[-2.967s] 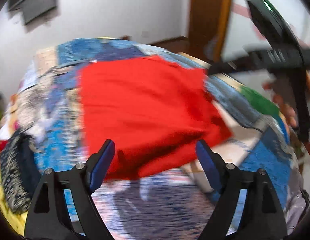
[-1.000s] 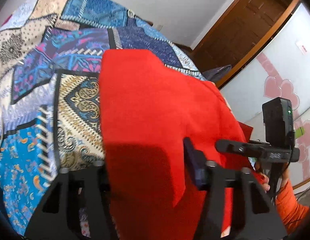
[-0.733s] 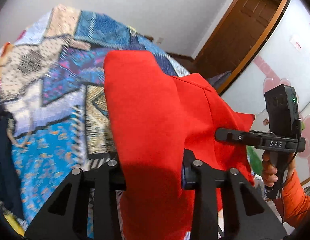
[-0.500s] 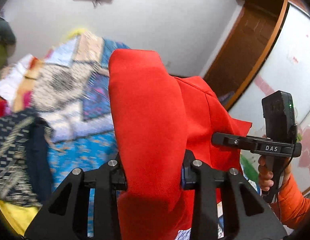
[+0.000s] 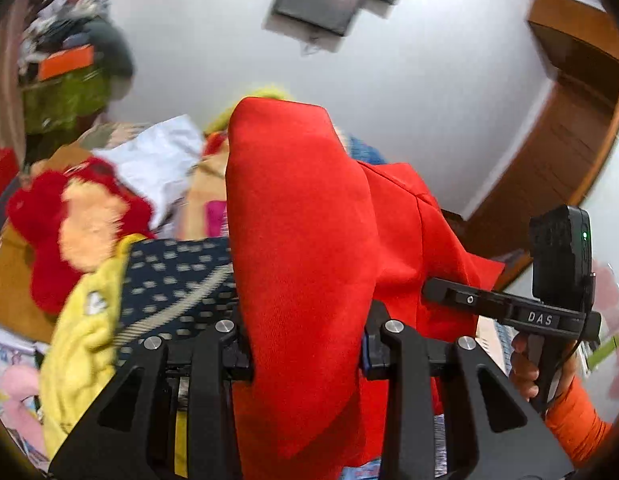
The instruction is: Fold large clothes
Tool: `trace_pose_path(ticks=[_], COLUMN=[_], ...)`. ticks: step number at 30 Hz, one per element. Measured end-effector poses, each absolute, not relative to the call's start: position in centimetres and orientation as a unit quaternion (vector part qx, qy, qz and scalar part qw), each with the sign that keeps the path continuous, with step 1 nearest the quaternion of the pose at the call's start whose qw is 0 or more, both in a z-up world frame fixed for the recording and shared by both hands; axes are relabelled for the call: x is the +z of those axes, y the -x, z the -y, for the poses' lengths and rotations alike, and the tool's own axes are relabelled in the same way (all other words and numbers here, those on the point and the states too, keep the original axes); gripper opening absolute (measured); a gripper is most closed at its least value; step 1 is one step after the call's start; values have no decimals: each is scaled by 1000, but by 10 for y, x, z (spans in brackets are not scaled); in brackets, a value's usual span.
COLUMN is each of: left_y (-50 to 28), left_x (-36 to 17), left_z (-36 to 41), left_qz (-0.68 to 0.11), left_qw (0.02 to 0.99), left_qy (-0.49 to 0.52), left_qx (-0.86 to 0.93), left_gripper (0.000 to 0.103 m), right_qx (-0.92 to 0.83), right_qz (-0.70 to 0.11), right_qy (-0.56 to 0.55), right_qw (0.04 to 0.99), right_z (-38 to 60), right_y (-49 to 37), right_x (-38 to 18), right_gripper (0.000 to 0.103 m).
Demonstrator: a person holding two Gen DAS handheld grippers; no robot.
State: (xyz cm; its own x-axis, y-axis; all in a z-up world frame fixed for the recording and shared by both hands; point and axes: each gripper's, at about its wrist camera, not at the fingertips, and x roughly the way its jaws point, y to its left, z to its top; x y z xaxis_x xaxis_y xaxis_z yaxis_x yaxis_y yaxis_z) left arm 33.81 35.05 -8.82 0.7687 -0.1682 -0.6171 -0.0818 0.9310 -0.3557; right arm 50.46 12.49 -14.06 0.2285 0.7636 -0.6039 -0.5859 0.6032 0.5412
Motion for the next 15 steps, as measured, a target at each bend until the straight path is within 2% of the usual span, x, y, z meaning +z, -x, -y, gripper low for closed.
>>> trace_pose_path(ticks=[4,9,10,13,15], left_y=[-352,-387,-391,-402,-403], left_x=[-120,-192,-205,-240,-252], left_z=[-398,-457,-463,-483,-487], left_qz=[-367,-430,-438,-445,-447], left_qw=[908,871,865,858,856], left_qy=[203,233,236,240,242], left_qx=[10,53,61,89,91], left_gripper=[35,38,41,65,73], right_qx=[442,433,431,422,428], right_qz=[-479,-528,-530,-532,-540], right_qy=[-104,-96,-88,-69,-67], right_qw=[752,724,725,731,721], right_z=[-185,-243,-247,-252,-247], right_y=[-528,-564,-569,-583,-586], right_x=[-181,-251,-262,-288,-299], right_gripper=[23,23,23,24,26])
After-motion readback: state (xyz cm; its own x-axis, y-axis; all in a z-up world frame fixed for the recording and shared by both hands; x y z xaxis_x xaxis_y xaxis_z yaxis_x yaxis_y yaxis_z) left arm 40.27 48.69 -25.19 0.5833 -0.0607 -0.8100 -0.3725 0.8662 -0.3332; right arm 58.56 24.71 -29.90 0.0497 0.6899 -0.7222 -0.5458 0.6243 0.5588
